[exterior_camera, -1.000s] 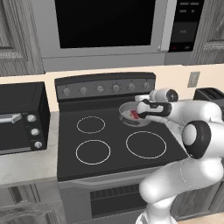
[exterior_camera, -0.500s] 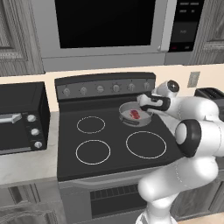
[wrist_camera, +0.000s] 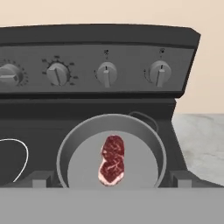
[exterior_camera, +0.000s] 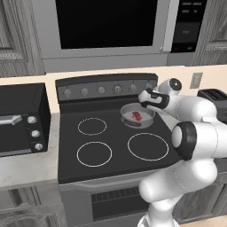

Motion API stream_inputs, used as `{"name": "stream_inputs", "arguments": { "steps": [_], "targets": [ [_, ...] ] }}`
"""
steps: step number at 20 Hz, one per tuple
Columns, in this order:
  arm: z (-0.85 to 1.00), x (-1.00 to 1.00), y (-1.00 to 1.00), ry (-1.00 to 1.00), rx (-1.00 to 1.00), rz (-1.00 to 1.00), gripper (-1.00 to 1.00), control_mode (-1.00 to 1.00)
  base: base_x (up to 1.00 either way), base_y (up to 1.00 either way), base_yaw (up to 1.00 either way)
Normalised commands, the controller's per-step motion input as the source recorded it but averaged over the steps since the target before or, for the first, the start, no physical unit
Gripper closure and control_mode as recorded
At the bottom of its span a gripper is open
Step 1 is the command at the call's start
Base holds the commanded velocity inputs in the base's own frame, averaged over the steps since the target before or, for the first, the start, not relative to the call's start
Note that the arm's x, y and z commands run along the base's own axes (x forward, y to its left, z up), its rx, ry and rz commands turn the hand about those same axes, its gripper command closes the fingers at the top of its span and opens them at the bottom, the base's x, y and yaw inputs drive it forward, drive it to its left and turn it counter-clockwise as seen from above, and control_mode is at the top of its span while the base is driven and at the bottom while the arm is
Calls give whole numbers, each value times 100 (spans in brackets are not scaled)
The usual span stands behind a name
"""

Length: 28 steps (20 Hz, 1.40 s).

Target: Retrieve the frozen meat and place it in the pot on a burner. Then turn the burner on.

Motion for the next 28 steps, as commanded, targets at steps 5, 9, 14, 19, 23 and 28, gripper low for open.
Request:
{"name": "stream_inputs", "arguments": {
  "steps": [5, 9, 14, 19, 23, 28],
  "targets": [
    [0, 0, 0, -14, -2, 0, -100, -100, 0, 0, 0],
    [0, 0, 0, -1, 0, 0, -100, -100, 0, 0, 0],
    [0, 0, 0, 0, 0, 0, -100, -100, 0, 0, 0],
    [0, 0, 0, 0, 0, 0, -100, -100, 0, 0, 0],
    [0, 0, 0, 0, 0, 0, -100, -100, 0, 0, 0],
    [0, 5, 0, 0, 0, 0, -100, -100, 0, 0, 0]
  ]
}}
